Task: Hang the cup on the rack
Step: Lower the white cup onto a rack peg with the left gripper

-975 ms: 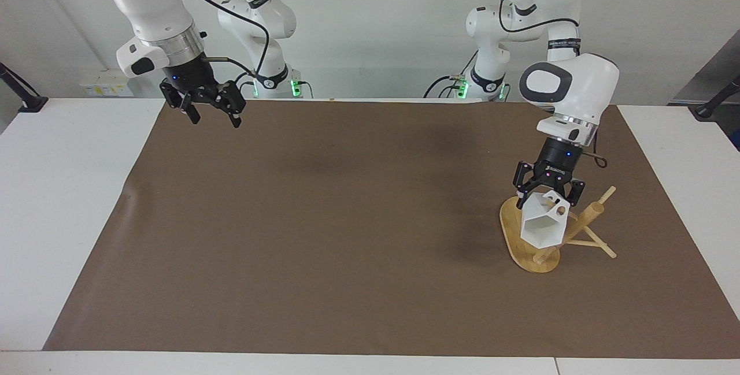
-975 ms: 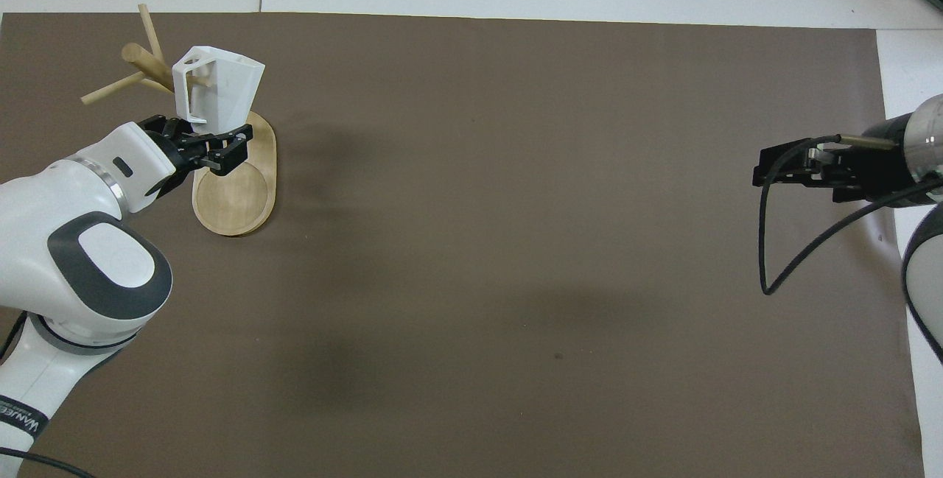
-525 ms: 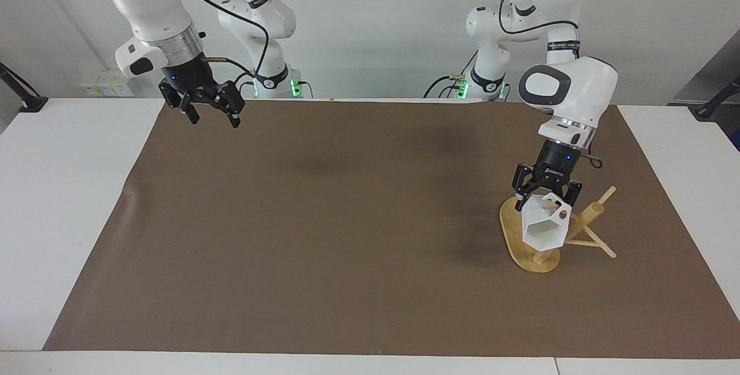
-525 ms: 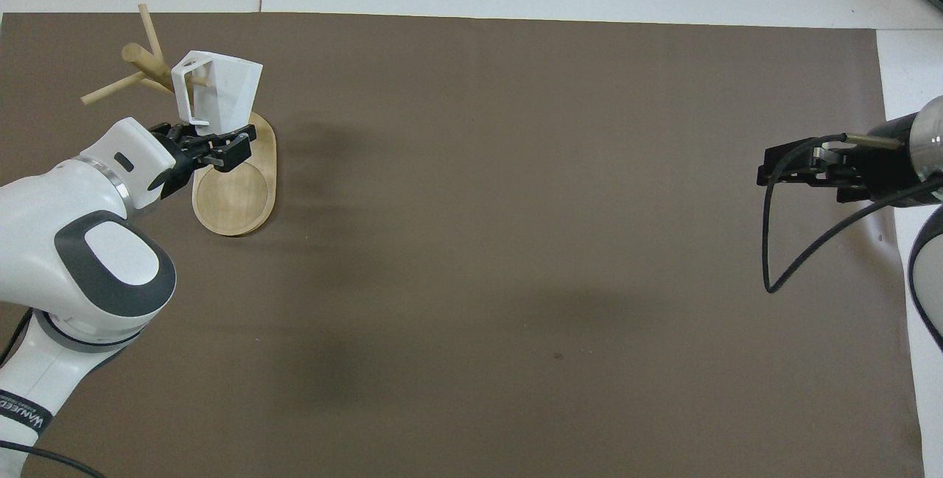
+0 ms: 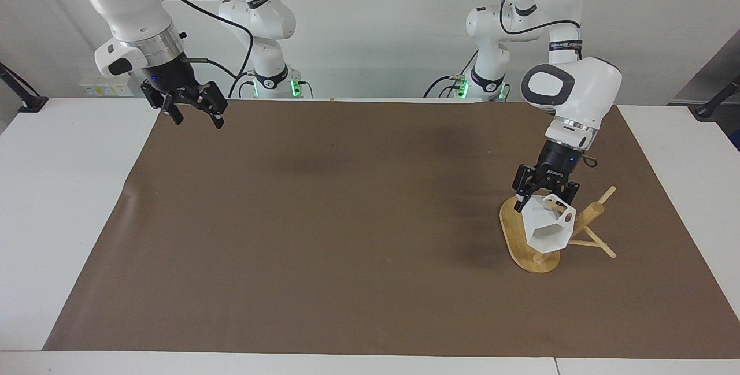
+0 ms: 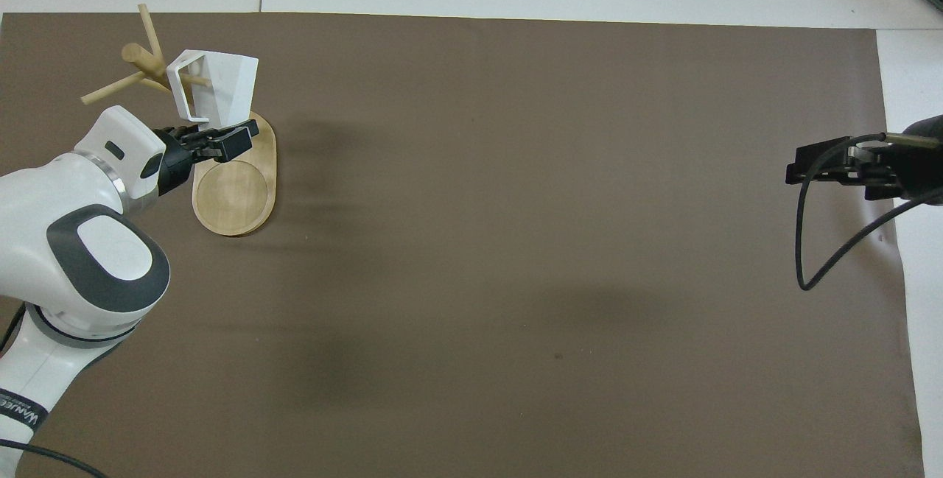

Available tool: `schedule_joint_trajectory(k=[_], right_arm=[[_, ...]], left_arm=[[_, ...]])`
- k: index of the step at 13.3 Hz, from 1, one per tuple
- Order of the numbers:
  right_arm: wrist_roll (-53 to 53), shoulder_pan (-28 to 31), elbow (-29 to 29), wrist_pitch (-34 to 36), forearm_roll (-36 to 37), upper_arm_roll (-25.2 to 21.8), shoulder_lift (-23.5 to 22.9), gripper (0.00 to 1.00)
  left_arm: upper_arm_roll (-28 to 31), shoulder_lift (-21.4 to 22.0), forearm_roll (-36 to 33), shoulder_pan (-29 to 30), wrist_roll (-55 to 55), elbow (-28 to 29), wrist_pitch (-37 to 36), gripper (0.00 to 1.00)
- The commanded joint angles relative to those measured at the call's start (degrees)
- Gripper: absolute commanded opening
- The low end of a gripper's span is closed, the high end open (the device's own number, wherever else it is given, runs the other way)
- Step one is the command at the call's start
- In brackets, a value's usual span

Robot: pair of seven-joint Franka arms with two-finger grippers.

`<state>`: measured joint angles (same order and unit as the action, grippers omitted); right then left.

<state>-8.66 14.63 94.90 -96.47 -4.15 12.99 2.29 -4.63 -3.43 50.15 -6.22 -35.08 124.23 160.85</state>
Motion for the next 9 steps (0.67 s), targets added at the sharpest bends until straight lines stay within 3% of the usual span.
schedule_joint_trajectory(k=[1, 5, 9], right_arm=[[3.2, 0.6, 1.4, -1.4, 1.2, -1.6, 0.9, 1.0], [11.1, 0.0, 3.0, -2.8, 8.1, -3.1, 1.1, 1.0], [10.7, -0.1, 3.2, -1.7, 7.4, -3.1, 1.4, 1.0]], left_arm=[[0.1, -0.3, 0.1, 0.7, 4.4, -1.1, -3.7, 0.0], [0.1, -0.1, 0.1, 0.9, 7.1, -1.2, -4.3, 0.0], [0.1, -0.1, 0.1, 2.2, 7.1, -1.5, -5.4, 0.0]])
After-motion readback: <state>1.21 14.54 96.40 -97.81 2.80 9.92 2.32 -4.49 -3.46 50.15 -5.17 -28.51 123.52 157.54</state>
